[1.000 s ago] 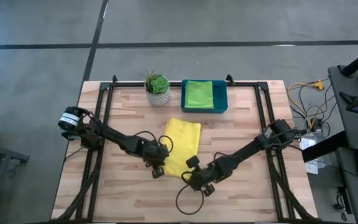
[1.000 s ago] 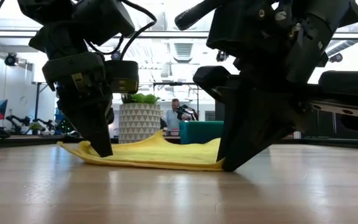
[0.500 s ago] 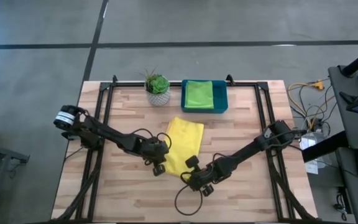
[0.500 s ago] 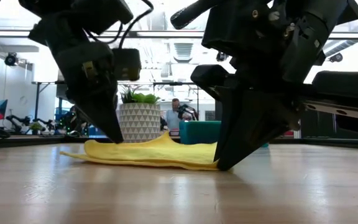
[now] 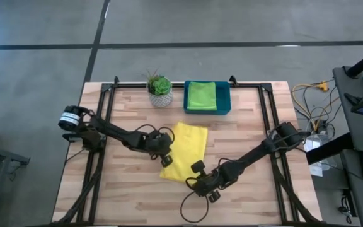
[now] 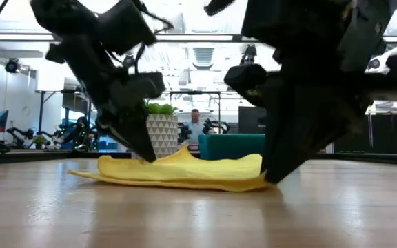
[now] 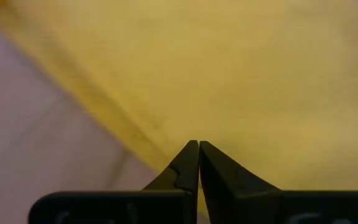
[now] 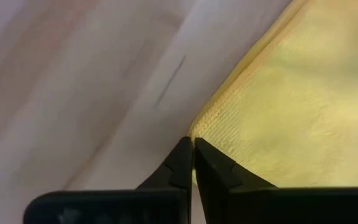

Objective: Fold microfiber towels
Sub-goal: Fold the yellow microfiber towel on top of the green microfiber towel into the dark blue bin

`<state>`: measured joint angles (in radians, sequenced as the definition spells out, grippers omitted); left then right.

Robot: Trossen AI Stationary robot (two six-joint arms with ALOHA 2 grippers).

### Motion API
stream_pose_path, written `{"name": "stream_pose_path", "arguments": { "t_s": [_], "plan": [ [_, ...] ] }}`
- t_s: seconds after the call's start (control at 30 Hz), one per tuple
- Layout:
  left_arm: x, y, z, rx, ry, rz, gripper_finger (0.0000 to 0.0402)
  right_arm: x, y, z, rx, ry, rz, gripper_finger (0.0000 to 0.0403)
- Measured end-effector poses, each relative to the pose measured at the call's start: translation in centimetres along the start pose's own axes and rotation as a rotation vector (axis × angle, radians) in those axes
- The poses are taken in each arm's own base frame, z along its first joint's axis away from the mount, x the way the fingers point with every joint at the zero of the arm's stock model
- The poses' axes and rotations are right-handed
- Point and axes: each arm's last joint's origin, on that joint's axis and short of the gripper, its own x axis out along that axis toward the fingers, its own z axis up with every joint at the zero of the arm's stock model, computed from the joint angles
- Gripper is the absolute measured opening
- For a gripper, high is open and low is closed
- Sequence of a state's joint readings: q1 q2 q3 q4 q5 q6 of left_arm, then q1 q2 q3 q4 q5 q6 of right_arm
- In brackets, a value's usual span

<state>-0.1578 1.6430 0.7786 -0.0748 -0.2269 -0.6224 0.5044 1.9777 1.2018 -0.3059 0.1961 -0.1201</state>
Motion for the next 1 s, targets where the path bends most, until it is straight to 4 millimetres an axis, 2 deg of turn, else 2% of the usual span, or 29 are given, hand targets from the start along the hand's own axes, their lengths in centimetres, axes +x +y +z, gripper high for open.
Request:
{"name": "stream_pose_path", "arguments": {
  "t_s": [0.1,0.2,0.43,0.6,0.73,1.0],
  "plan": [
    [0.8,0.8,0.1,-0.021,0.025,0.014,0.0,-0.7,0.3,0.2,-0.001,-0.009,0.005,0.0009],
    [1.3,0.7,0.1,-0.027,0.07,-0.049,0.0,-1.6,0.5,0.5,-0.007,-0.025,0.008,0.0009],
    [0.8,-1.1,-1.1,0.028,0.112,-0.122,0.0,-5.7,-0.4,1.5,0.109,-0.12,-0.003,0.0009],
    [0.4,-2.4,-2.1,0.075,0.154,-0.201,0.0,-8.1,-2.0,1.7,0.228,-0.182,-0.018,0.0009],
    [0.2,-3.1,-2.7,0.121,0.161,-0.223,0.0,-8.4,-3.7,1.1,0.317,-0.179,-0.032,0.0009],
    [0.0,-3.6,-3.1,0.14,0.167,-0.237,0.0,-7.3,-7.0,-0.5,0.409,-0.137,-0.038,0.0009]
  ]
}}
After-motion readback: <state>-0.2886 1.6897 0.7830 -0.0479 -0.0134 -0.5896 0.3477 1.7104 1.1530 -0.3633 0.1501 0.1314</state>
